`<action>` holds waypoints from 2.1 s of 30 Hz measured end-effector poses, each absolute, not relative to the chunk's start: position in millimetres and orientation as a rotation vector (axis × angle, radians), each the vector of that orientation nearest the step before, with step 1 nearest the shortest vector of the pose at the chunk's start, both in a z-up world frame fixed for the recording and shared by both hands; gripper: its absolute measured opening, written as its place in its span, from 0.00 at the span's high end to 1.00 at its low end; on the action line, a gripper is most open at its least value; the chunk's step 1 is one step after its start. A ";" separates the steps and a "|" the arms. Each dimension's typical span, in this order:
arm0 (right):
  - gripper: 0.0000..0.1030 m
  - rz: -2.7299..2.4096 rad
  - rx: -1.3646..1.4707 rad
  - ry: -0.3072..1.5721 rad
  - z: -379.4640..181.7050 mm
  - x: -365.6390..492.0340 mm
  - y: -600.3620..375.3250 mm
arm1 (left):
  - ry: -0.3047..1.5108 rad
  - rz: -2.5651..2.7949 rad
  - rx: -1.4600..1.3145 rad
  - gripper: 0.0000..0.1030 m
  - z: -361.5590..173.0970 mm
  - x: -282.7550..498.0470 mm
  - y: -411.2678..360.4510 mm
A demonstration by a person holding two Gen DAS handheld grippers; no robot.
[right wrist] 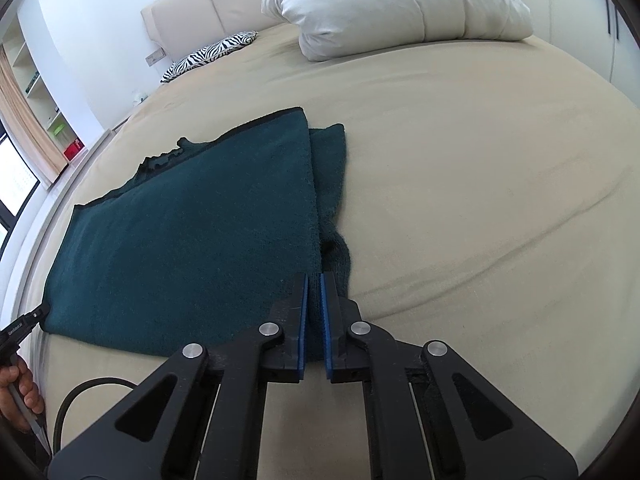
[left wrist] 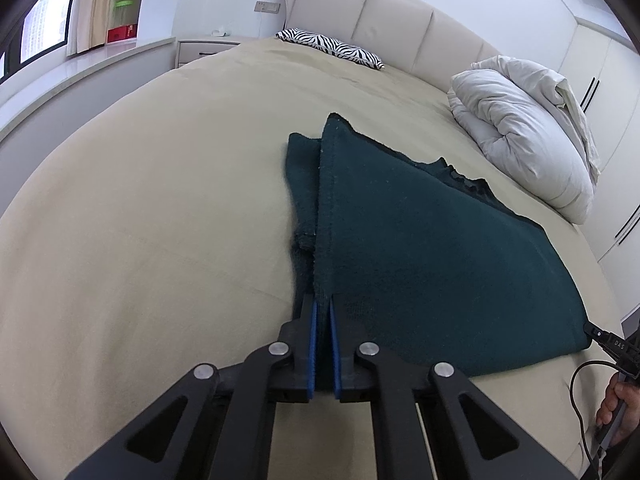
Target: Fold small clothes
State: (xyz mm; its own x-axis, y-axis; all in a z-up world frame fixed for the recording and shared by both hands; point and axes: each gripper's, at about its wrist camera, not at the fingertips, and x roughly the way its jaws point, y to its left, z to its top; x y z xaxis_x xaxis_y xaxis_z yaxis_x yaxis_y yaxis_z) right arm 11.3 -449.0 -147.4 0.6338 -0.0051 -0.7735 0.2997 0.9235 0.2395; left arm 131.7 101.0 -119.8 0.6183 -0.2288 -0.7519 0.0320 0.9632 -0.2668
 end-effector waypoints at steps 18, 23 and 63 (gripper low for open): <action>0.96 -0.178 0.392 0.883 -155.6 5.4 -451.8 | 0.908 -0.160 -0.234 0.94 -121.7 123.6 103.4; 0.96 -0.181 0.400 0.885 -155.1 -0.7 -450.2 | 0.923 -0.160 -0.237 0.94 -123.8 124.0 104.7; 0.60 0.024 0.486 0.736 -94.4 46.5 -417.4 | 0.717 -0.195 0.011 0.77 -54.5 191.4 17.2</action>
